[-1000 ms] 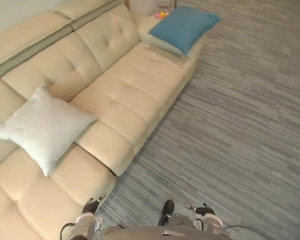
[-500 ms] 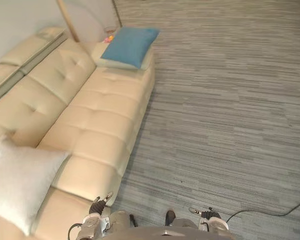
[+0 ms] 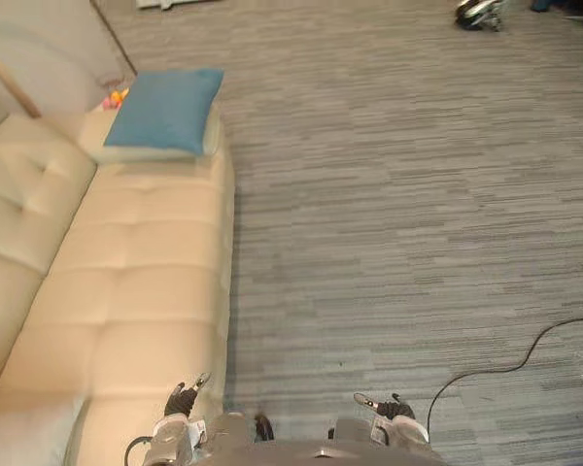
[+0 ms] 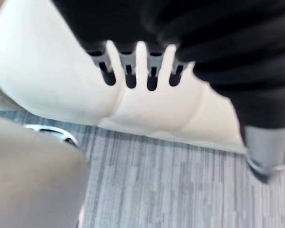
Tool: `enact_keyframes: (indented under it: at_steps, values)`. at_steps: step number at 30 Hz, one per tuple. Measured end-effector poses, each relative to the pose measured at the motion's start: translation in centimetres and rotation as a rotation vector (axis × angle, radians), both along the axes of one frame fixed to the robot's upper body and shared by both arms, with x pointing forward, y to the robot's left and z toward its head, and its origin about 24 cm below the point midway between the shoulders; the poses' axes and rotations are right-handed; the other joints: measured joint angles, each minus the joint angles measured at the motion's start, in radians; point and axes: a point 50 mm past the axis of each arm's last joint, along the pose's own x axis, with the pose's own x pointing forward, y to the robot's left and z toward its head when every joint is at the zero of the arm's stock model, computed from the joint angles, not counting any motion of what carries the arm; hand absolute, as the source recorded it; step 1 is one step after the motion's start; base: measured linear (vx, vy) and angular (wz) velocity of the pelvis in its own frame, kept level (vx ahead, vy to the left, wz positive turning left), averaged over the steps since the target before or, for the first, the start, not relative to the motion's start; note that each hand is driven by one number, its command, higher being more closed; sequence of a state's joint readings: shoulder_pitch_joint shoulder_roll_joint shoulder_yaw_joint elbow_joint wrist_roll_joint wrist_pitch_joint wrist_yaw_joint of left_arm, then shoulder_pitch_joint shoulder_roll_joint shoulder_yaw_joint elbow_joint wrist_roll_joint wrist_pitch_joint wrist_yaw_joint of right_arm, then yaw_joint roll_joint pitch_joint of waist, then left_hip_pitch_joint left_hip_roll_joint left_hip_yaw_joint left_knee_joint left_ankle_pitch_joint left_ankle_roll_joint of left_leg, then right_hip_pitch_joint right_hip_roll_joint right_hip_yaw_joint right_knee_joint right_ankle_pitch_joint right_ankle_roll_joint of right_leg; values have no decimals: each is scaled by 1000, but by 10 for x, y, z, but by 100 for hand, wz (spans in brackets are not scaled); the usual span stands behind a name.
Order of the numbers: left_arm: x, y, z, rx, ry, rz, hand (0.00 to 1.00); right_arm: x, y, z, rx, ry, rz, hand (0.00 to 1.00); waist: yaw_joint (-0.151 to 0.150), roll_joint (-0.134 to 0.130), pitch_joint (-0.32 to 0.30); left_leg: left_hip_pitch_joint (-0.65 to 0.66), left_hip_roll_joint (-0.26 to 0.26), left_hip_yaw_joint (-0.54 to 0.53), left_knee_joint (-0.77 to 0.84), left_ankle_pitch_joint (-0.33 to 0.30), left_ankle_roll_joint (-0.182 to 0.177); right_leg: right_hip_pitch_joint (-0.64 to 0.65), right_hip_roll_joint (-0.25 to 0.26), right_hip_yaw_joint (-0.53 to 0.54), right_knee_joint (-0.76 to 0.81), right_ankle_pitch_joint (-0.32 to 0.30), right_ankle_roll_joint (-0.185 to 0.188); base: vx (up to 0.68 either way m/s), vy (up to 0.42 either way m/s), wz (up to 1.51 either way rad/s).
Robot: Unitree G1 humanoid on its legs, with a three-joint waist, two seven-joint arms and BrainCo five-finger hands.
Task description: Pick up cushions and gather them together orderly.
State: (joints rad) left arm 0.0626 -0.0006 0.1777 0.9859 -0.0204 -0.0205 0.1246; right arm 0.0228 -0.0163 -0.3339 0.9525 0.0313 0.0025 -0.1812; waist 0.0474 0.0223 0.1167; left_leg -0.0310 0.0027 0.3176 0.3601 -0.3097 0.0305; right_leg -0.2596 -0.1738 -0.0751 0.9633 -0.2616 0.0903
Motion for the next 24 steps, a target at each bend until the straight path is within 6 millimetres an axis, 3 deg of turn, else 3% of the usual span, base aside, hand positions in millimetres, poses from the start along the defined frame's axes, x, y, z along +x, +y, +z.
enact_keyframes:
  at_steps: [1, 2, 3, 5, 7, 8, 9, 10, 11, 12, 13, 14, 16, 17, 18, 19, 20, 21, 24]
  values:
    - [-1, -1, -1, -3, 10, -4, 0, 3, -1, 1, -3, -8, 2, 0, -9, 0, -1, 51, 12, 0, -23, -3, 8, -24, -15, -85, -5, -43, -35, 371, -57, -12]
    - [-1, -2, -1, -5, 11, -3, 0, 3, -1, 1, -4, -7, 2, 0, -13, 3, -2, 70, 19, 0, -31, -6, 6, -35, -17, -116, -15, -57, -43, 336, -104, -2]
    - [-1, -3, -2, -10, 12, -2, 0, 3, -3, 1, -8, -7, 0, 0, -27, 6, -2, 105, 50, 3, -40, -13, -16, -74, -12, -190, -76, -75, -68, 522, -209, 1]
    - [-1, -3, -2, -6, 17, -18, 0, 10, -5, 4, -14, -28, 4, 0, -35, 6, 6, 151, 83, 5, -82, -19, -35, -135, -6, -255, -206, -57, -74, 544, -252, 3]
    - [0, -4, -3, -7, 30, -30, 0, 18, -4, 7, -16, -46, 12, 0, -50, 10, 27, 222, 117, -6, -153, -20, -59, -179, 7, -262, -452, 70, -55, 475, -253, 19]
    - [1, -2, -3, -2, 30, -33, 0, 18, -3, 7, -15, -46, 16, 0, -57, 0, 35, 262, 121, -22, -193, -21, -71, -176, 3, -243, -617, 178, -45, 463, -261, 27]
    - [1, -1, -3, 1, 29, -35, 0, 19, -2, 6, -13, -44, 19, 0, -58, -6, 41, 283, 118, -36, -212, -23, -74, -166, 4, -236, -659, 283, -40, 483, -272, 19]
    - [1, -2, -3, -2, 38, -36, 0, 23, -2, 8, -12, -52, 24, 0, -50, 5, 58, 316, 133, -75, -242, -21, -70, -137, 35, -246, -668, 368, -108, 496, -296, -5]
    - [12, -7, -1, -9, 18, -64, 0, 34, -6, 13, -22, -83, 19, 0, -46, 17, 93, 309, 101, -185, -245, 16, -70, -163, 27, -225, -565, 276, -93, 450, -285, -3]
    - [13, -8, -1, -11, 15, -65, 0, 34, -8, 14, -15, -94, -3, 0, -53, 20, 102, 315, 89, -217, -242, 41, -68, -164, 19, -225, -516, 237, -90, 475, -302, 4]
    - [7, -9, -3, -11, 32, -65, 0, 32, -11, 13, -20, -90, -14, 0, -65, 25, 95, 340, 103, -228, -207, 53, -70, -163, 12, -231, -414, 142, -98, 444, -251, 18]
    - [3, -12, -5, -20, 43, -62, 0, 26, -15, 12, -30, -74, -14, 0, -64, 47, 69, 334, 130, -251, -146, 53, -70, -155, 24, -246, -367, 73, -98, 482, -244, 13]
    - [0, -18, -6, -37, 48, -59, 0, 22, -16, 10, -33, -62, -19, 0, -64, 72, 52, 279, 168, -285, 3, 58, -78, -115, 52, -274, -370, 28, -104, 459, -205, 15]
    - [0, -17, -6, -41, 47, -52, 0, 20, -14, 9, -25, -52, -21, 0, -70, 79, 49, 184, 198, -317, 219, 129, -111, -67, 73, -297, -387, 4, -124, 463, -194, 18]
    - [0, -15, -6, -38, 47, -47, 0, 20, -14, 9, -25, -51, -18, 0, -67, 79, 50, 152, 207, -324, 295, 157, -122, -47, 80, -301, -396, -1, -129, 552, -195, 13]
    - [0, -13, -5, -30, 45, -49, 0, 19, -14, 8, -24, -44, -14, 0, -64, 83, 59, 77, 236, -313, 477, 166, -128, 10, 101, -306, -429, -17, -138, 289, -78, 6]
    - [2, -12, -5, -28, 39, -49, 0, 18, -14, 7, -24, -38, -15, 0, -63, 86, 68, 44, 248, -299, 555, 158, -123, 45, 111, -310, -452, -19, -142, 453, -77, 10]
    - [9, -9, -1, -17, 6, -50, 0, 15, -13, 5, -18, -22, -18, 0, -49, 78, 88, -39, 267, -239, 695, 116, -92, 150, 123, -315, -521, -26, -138, 332, -37, 10]
    - [19, -5, 5, -3, -42, -49, 0, 9, -11, 2, -11, -4, -25, 0, -23, 60, 97, -208, 246, -122, 657, 36, -55, 305, 112, -316, -654, -11, -101, 475, 17, 1]
